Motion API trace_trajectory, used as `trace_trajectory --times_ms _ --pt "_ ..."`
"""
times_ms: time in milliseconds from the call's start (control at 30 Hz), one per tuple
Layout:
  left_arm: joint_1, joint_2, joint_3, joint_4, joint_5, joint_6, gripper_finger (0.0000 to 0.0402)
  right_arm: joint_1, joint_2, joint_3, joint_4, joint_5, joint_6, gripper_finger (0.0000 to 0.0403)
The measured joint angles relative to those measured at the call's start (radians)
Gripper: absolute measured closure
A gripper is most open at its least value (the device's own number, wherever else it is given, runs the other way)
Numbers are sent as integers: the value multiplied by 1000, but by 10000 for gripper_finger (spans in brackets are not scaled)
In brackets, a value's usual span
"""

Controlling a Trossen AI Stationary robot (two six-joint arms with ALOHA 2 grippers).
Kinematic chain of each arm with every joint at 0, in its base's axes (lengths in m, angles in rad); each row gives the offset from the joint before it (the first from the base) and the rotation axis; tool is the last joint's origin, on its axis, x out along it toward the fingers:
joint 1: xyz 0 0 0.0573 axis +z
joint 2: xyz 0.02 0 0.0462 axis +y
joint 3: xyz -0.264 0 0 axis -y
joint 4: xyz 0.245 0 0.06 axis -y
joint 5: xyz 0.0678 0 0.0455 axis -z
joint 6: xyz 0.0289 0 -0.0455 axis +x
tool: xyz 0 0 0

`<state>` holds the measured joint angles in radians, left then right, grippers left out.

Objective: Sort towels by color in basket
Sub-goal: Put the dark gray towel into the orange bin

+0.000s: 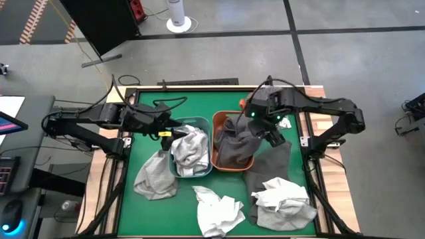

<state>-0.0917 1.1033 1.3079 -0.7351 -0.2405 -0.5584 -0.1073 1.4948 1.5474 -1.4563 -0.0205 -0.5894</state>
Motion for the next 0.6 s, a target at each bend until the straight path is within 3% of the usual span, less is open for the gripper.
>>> trace_trajectory --times_ms 133,233,333,500,600 --pt "0 0 0 -23 0 -19 156 21 0 -85 16 69 -35 125" --pt "0 0 0 -25 0 -22 156 34 0 -138 45 120 -48 156" --pt "0 0 0 -26 0 -22 156 44 0 -165 88 165 -51 216" --pt "0 0 0 -27 0 -22 156 49 0 -167 130 168 -47 353" --pt "0 0 0 -27 0 -22 156 49 1 -148 115 160 -47 377"
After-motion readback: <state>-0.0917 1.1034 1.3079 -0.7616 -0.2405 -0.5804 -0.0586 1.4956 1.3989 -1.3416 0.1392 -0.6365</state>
